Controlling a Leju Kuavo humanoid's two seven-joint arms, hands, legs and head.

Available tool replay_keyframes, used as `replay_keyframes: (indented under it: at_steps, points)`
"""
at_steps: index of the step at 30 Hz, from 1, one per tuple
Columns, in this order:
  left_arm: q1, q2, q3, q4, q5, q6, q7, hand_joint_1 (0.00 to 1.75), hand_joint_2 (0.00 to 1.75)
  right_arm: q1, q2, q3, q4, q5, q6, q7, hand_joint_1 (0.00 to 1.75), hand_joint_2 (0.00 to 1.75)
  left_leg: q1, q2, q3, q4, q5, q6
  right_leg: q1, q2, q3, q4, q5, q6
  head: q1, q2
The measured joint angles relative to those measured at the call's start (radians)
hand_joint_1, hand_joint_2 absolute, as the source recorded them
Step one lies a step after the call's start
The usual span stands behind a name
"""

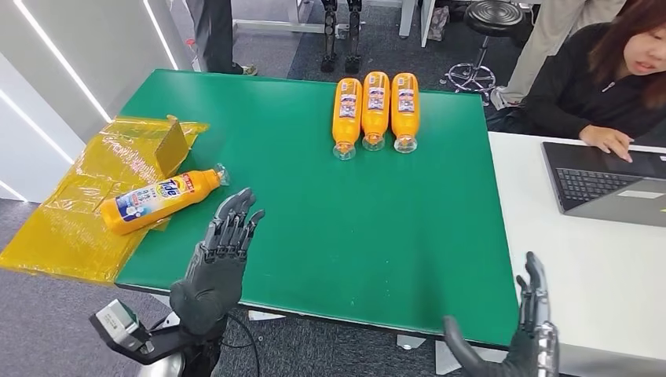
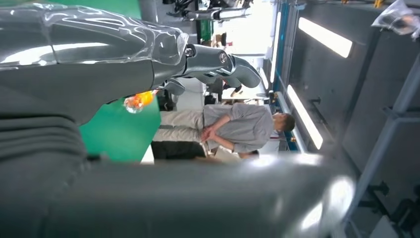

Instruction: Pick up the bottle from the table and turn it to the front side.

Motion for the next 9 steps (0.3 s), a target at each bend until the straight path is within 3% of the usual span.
replay_keyframes:
  at_steps: [9]
  points:
    - [-0.056, -0.005, 0.001, 0.084, -0.005, 0.014, -0.001, 0.00, 0.00, 0.032, -0.010, -0.096, -0.122, -0.077, 0.088, -0.040, 0.00, 1.75, 0.000, 0.000, 0.000, 0.000, 0.000, 0.000, 0.000, 0.000, 0.000, 0.000, 0.000, 0.000, 0.000, 0.000]
